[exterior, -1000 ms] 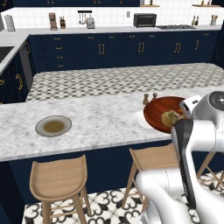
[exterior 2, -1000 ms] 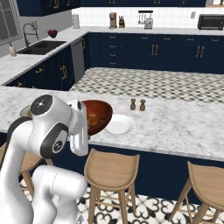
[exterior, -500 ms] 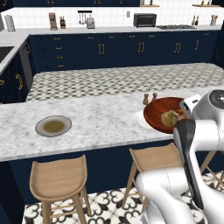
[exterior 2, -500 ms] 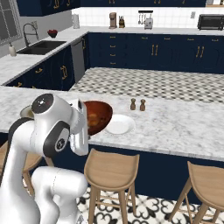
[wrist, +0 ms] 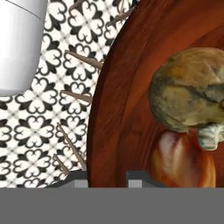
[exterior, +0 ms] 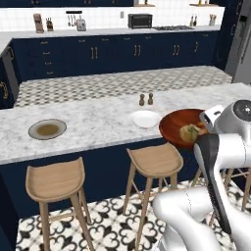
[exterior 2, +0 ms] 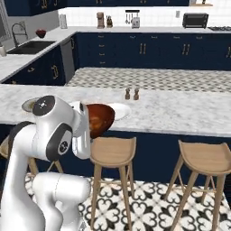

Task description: Pick the chicken drumstick and onion from their plates and place them in the bowl. Then put the bowl in the fridge.

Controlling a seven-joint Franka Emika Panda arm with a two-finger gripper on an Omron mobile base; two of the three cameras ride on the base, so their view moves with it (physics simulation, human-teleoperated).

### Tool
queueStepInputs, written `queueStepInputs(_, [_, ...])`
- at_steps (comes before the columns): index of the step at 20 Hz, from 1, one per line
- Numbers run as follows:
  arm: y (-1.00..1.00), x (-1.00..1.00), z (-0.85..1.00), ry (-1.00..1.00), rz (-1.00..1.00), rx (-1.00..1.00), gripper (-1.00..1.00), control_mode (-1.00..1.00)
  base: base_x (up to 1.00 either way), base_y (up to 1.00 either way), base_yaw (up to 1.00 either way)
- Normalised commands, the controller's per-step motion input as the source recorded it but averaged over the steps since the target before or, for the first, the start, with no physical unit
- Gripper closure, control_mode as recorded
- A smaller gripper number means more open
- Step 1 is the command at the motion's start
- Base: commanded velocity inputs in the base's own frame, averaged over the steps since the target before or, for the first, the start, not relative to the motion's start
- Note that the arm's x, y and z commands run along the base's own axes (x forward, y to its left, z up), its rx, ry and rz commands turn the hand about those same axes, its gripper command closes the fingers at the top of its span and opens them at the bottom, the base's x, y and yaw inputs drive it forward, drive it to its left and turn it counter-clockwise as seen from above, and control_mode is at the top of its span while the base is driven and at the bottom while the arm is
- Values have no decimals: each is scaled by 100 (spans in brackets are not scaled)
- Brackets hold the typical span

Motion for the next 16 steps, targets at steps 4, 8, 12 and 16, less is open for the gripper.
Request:
queueStepInputs(4, [0, 0, 0, 0, 0, 0, 100, 100, 12, 0, -71])
queueStepInputs(8, [0, 0, 0, 0, 0, 0, 100, 100, 19, 0, -72])
queueStepInputs(12, [0, 0, 0, 0, 0, 0, 100, 100, 17, 0, -74])
queueStepInputs(16, [0, 0, 0, 0, 0, 0, 100, 100, 17, 0, -75])
